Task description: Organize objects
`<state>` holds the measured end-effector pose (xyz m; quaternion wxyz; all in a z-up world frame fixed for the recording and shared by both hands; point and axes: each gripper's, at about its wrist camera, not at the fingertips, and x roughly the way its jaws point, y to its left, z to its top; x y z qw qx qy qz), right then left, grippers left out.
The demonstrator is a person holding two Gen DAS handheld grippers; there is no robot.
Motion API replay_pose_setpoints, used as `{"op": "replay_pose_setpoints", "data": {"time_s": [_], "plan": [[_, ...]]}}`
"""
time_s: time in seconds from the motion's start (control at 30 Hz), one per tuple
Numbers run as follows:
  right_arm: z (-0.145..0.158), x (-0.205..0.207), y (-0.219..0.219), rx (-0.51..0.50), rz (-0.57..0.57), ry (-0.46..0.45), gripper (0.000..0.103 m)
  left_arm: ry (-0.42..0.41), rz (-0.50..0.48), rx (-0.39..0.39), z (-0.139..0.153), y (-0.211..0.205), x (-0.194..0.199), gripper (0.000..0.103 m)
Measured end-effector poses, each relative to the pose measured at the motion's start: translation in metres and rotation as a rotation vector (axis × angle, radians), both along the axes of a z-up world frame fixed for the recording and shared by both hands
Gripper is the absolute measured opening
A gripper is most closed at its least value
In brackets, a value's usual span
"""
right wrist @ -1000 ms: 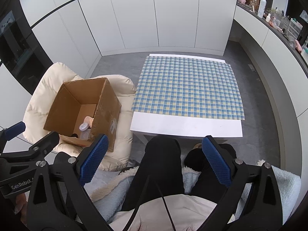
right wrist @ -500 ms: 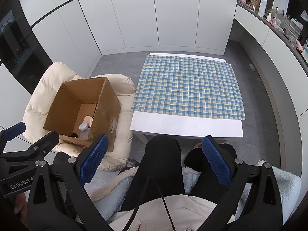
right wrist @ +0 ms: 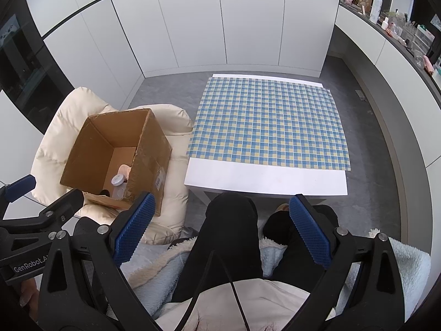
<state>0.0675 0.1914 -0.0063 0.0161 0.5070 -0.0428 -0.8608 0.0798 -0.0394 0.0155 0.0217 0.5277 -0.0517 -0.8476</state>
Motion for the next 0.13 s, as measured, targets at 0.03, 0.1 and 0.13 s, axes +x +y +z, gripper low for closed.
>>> {"op": "replay_pose_setpoints", "data": {"time_s": [0.03,0.1,0.13], "plan": [[-0.0003,-0.0006,0.0004,-0.001,0.000,-0.001,0.099,-0.001,0.000,0.000,-0.0001,0.0000,-0.0004,0.102],[-0.0011,-0.0014,0.0011,-0.003,0.001,-0.003,0.099,-0.002,0.000,0.001,-0.0003,-0.0002,-0.0009,0.102],[-0.0016,-0.0018,0.0018,-0.003,0.002,-0.004,0.099,-0.002,-0.001,0.001,-0.0004,0.0002,-0.0006,0.102]]}}
